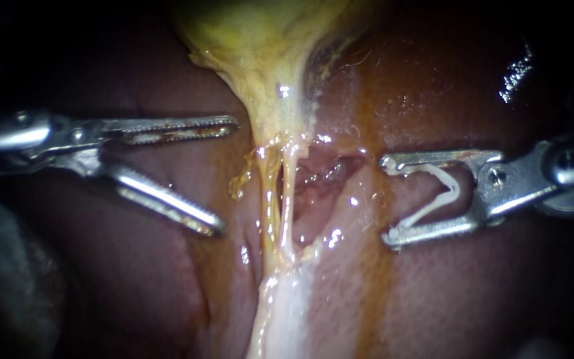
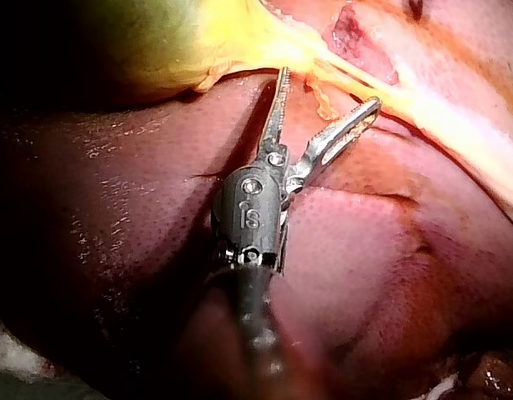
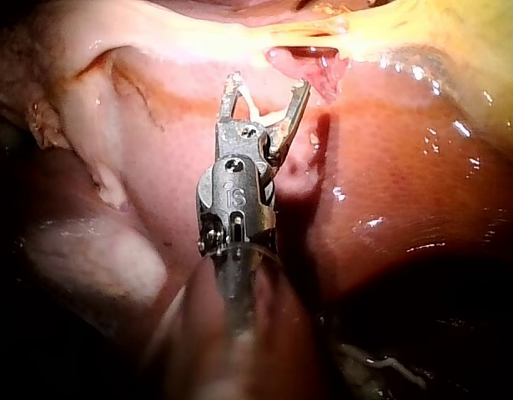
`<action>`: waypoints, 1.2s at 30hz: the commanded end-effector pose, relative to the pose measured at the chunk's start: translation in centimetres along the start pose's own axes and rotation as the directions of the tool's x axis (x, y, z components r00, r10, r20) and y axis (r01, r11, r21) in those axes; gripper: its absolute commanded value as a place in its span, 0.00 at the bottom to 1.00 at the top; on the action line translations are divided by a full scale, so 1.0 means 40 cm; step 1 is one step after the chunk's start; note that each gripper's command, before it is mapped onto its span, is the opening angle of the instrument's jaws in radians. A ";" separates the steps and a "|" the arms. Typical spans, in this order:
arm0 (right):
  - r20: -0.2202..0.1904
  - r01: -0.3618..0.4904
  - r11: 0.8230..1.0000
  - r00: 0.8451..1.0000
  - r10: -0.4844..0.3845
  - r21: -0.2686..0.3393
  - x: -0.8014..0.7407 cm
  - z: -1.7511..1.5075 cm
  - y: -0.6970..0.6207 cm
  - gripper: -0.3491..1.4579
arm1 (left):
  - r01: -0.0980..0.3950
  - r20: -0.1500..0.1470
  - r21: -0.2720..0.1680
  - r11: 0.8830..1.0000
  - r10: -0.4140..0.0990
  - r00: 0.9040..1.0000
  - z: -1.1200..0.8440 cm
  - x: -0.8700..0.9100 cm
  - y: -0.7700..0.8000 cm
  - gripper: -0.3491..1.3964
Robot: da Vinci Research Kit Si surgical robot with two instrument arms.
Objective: Grabbing gallbladder
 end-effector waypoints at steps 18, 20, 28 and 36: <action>0.000 0.000 1.000 1.000 0.000 -0.001 0.0001 0.0004 0.0001 0.47 | 0.020 0.035 0.008 1.000 -0.020 0.999 0.0020 -0.0031 -0.0028 0.41; 0.000 0.000 1.000 1.000 0.000 -0.001 0.0000 0.0004 0.0001 0.47 | 0.026 0.038 0.008 1.000 -0.026 0.999 0.0016 -0.0030 -0.0028 0.36; 0.000 0.000 1.000 1.000 0.000 -0.001 -0.0002 0.0005 0.0003 0.47 | 0.059 0.041 0.006 0.998 -0.059 0.997 0.0001 -0.0014 -0.0025 0.16; 0.000 0.000 1.000 1.000 0.000 -0.001 -0.0002 0.0005 0.0003 0.47 | 0.086 0.040 0.010 0.996 -0.087 0.995 -0.0013 0.0001 -0.0020 0.00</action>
